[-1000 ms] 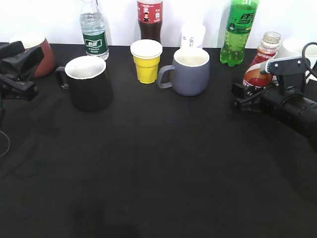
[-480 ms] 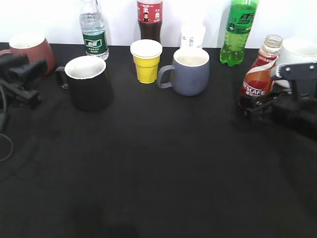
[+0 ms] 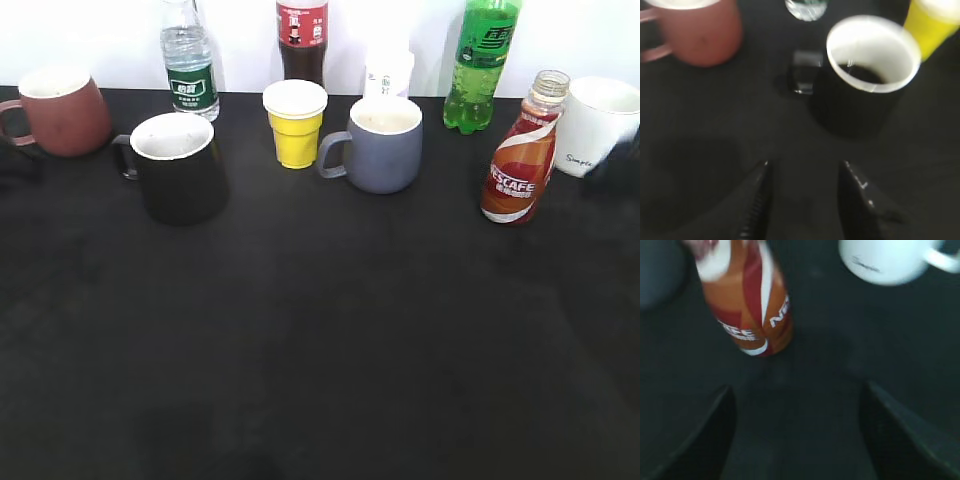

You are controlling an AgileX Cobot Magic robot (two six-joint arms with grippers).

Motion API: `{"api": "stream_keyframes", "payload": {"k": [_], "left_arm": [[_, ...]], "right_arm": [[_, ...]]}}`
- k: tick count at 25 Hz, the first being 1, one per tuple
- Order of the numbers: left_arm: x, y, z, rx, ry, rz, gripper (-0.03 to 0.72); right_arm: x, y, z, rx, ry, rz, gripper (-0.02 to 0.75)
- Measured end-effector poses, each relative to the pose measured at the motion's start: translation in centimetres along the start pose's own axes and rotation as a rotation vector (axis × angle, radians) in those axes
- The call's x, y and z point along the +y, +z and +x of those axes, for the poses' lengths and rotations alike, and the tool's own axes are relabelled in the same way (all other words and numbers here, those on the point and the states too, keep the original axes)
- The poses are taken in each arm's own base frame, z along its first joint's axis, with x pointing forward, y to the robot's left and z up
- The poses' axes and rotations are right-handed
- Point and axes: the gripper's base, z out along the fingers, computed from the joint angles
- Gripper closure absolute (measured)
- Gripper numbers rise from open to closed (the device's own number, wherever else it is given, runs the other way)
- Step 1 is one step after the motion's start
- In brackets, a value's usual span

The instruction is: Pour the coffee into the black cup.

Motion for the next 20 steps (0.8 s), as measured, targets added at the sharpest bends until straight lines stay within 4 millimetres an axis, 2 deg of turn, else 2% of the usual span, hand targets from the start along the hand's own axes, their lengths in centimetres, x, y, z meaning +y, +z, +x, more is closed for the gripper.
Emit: {"api": "stream_keyframes", "payload": {"k": [2,4,7,10,12,14,17,20], "left_arm": [[0.0,-3.9,-0.6,0.006,-0.020,-0.005,0.358],[0.3,-8.6,-0.1,-0.036,-0.028,-0.002,0.358],[0.9,-14.4,2.3,-0.090,0.023,-0.002,0.365],[1.6,-18.3,5.6,-0.084,0.079,-0.012,0.387],[1.9,-19.8,7.0,-0.110,0.099,-0.011,0.390],[2.2,-20.1,8.1,-0.117,0.101,-0.010,0.391],[2.2,-18.4,11.1,-0.073,0.161,0.030,0.391],[2.3,-17.5,12.0,-0.103,0.183,0.041,0.391]], "right_arm": [[0.5,-3.0,-1.3,-0.014,0.061,-0.032,0.148],[0.9,-6.7,-1.3,-0.007,0.092,-0.066,0.148],[0.7,-12.7,0.6,-0.027,0.038,-0.093,0.148],[0.2,-18.1,3.2,-0.112,-0.026,-0.114,0.148],[-0.7,-20.9,5.5,-0.150,-0.071,-0.067,0.148],[-1.6,-22.0,7.9,-0.194,-0.092,-0.036,0.148],[-2.5,-20.8,11.8,-0.202,-0.099,-0.023,0.148],[-3.3,-19.1,13.6,-0.179,-0.123,0.028,0.148]]}}
